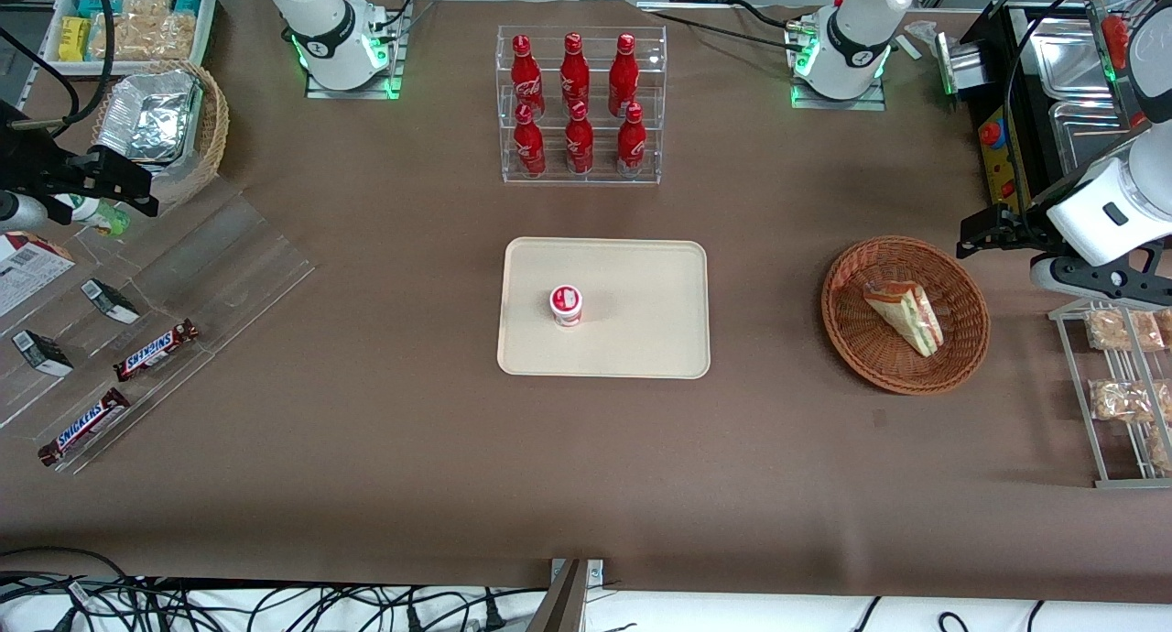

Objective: Place sandwich from basket to tray
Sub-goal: 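Lower the open left gripper over the wrapped sandwich in the basket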

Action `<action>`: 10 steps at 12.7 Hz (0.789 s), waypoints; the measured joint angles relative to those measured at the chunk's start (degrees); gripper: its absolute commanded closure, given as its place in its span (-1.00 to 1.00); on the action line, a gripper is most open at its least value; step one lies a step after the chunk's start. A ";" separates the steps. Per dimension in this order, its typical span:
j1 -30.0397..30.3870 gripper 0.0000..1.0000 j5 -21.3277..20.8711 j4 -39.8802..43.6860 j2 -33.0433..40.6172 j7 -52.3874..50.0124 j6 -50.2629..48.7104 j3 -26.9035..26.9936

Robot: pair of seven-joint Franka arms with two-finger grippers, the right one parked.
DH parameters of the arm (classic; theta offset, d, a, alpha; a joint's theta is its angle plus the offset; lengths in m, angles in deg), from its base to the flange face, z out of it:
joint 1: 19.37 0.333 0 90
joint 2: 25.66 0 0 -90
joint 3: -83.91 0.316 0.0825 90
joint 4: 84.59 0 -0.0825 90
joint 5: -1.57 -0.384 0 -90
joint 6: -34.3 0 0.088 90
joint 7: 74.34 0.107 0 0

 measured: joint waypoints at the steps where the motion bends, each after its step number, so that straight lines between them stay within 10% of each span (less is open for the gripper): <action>1: 0.05 -1.00 0.00 0.00 -0.01 0.00 -0.05 0.01; 10: 0.44 -1.00 -1.15 0.12 -5.32 -22.72 -0.67 0.24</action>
